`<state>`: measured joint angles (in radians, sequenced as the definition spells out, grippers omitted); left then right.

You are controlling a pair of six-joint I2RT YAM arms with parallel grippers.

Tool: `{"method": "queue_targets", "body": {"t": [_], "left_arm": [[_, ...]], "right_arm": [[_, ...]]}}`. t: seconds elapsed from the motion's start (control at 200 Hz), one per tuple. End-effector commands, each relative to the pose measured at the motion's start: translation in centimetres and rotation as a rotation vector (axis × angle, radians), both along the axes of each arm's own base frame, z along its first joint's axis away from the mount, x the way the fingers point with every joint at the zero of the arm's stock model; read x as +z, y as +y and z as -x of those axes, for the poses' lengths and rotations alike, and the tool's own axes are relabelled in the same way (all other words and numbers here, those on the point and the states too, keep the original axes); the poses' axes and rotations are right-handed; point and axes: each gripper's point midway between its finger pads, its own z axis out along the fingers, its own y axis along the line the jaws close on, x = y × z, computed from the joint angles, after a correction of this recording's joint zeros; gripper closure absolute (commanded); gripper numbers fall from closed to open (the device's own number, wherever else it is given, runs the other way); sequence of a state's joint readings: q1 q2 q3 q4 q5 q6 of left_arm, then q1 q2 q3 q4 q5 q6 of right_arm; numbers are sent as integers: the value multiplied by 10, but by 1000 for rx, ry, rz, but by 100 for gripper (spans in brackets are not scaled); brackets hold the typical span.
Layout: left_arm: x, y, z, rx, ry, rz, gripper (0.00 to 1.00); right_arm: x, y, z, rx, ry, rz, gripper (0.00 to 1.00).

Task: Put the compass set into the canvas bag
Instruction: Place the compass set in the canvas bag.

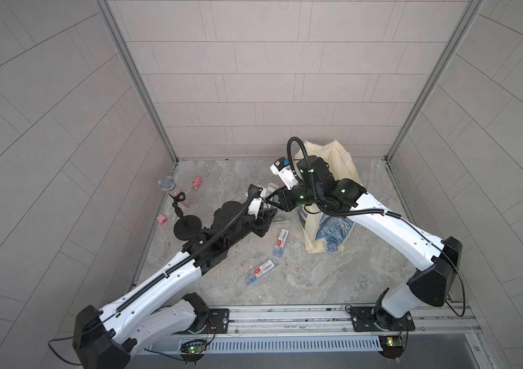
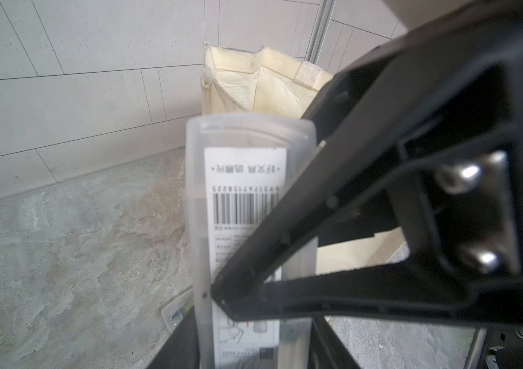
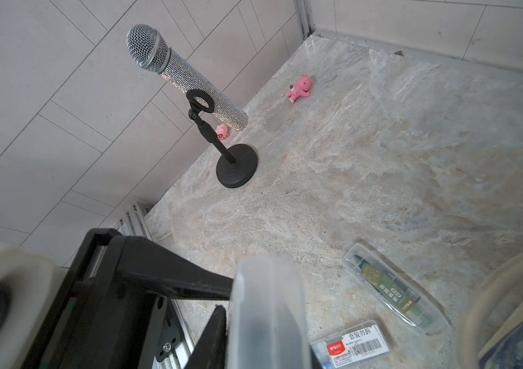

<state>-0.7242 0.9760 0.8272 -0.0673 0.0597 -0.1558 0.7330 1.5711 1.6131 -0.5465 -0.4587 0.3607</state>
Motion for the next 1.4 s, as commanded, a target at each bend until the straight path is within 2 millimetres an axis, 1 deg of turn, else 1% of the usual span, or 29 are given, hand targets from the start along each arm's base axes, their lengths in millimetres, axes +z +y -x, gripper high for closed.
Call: {"method": "queue_targets", "body": {"t": [0.0,0.075,0.145,0.25,0.31,0.36,0.48,0.54,0.61,0.751,0.911,1.006,1.086,1.196,1.316,1.391], "left_arm": [[20,2,-3,12,-54,26,86],[20,3,-2,12,-54,26,86],[20,4,0,13,-50,28,81],[11,7,-2,32,-28,10,63],[6,10,-2,45,-14,-1,47],[4,12,0,50,-7,-2,36],[2,17,8,42,3,1,22],[-2,19,12,34,13,-5,18],[-6,23,17,39,29,-7,15],[-14,27,28,19,57,-4,14],[-25,29,37,1,85,6,14],[-36,31,38,6,107,-10,14],[-42,32,39,11,123,-18,14],[-48,33,39,17,140,-23,14],[-54,34,40,21,153,-26,14],[-56,34,40,25,156,-28,14]], "right_arm": [[16,-6,2,-17,-49,-17,77],[18,-5,1,-22,-49,-27,82],[18,-5,1,-25,-48,-33,87],[19,-6,-1,-37,-58,-34,93],[20,-8,-3,-49,-66,-29,98],[23,-10,-4,-61,-78,-27,100],[34,-16,-6,-84,-118,-26,100],[42,-21,-9,-100,-142,-25,100],[50,-26,-12,-116,-162,-24,100],[72,-45,-20,-168,-219,-20,100],[108,-80,-27,-268,-307,-15,100],[121,-106,-31,-343,-351,21,100],[126,-131,-36,-407,-359,38,100],[122,-169,-49,-514,-344,62,100],[109,-208,-63,-622,-320,126,100],[95,-226,-73,-667,-285,161,100]]}}
